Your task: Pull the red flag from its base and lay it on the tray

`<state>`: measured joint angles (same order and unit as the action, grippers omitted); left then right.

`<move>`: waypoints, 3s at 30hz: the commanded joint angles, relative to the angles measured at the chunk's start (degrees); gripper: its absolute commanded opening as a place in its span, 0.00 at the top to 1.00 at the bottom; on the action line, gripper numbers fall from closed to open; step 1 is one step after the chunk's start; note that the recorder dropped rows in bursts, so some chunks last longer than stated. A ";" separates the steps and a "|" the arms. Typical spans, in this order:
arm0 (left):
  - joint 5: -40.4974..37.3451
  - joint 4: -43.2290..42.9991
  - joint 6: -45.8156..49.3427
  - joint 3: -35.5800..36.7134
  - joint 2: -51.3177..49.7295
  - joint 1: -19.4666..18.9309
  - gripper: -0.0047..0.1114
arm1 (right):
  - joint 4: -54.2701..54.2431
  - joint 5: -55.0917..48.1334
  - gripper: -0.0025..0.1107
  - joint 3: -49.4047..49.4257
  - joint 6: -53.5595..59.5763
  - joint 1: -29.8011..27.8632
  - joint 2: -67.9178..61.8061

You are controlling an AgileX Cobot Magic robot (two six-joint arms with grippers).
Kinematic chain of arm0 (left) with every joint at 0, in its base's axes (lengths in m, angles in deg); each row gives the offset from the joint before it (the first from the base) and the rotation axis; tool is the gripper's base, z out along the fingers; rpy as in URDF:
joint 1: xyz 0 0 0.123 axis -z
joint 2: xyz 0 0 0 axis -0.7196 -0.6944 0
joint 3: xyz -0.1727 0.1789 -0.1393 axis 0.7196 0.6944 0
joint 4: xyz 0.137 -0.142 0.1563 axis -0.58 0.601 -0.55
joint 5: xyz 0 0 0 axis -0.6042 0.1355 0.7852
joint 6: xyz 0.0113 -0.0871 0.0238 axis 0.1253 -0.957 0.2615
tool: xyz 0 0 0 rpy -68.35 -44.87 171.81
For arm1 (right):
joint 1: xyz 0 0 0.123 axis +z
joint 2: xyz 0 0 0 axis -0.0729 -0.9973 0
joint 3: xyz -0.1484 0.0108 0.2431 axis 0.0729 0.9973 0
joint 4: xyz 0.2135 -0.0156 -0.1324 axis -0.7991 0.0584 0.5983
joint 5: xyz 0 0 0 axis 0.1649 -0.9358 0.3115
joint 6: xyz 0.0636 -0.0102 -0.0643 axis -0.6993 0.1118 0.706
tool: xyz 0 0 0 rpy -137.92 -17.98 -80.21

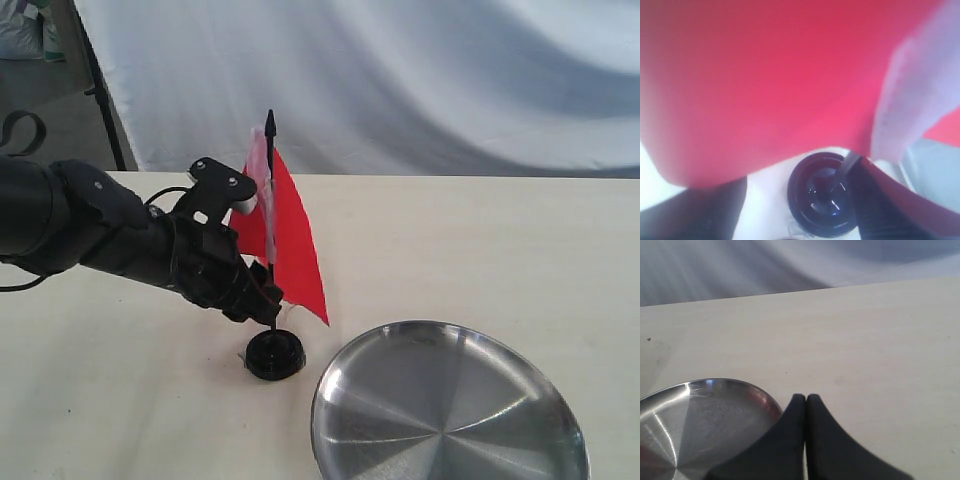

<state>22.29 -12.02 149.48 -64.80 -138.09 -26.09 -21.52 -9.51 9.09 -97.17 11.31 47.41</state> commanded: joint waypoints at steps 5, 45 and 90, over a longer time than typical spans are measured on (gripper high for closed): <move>-0.43 15.87 15.19 -0.01 -0.01 0.26 0.51 | 0.26 0.62 0.98 -0.09 0.10 -0.12 -0.21; -28.98 41.88 7.33 -12.89 -16.42 17.30 0.96 | 0.26 0.62 0.98 -0.09 0.10 -0.12 -0.21; -31.18 -70.11 -57.92 -18.81 13.48 9.89 0.96 | 0.26 0.62 0.98 -0.09 0.10 -0.12 -0.21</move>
<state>-4.85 -75.20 97.39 -85.70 -129.31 -16.13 -21.52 -9.51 9.09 -97.17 11.31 47.41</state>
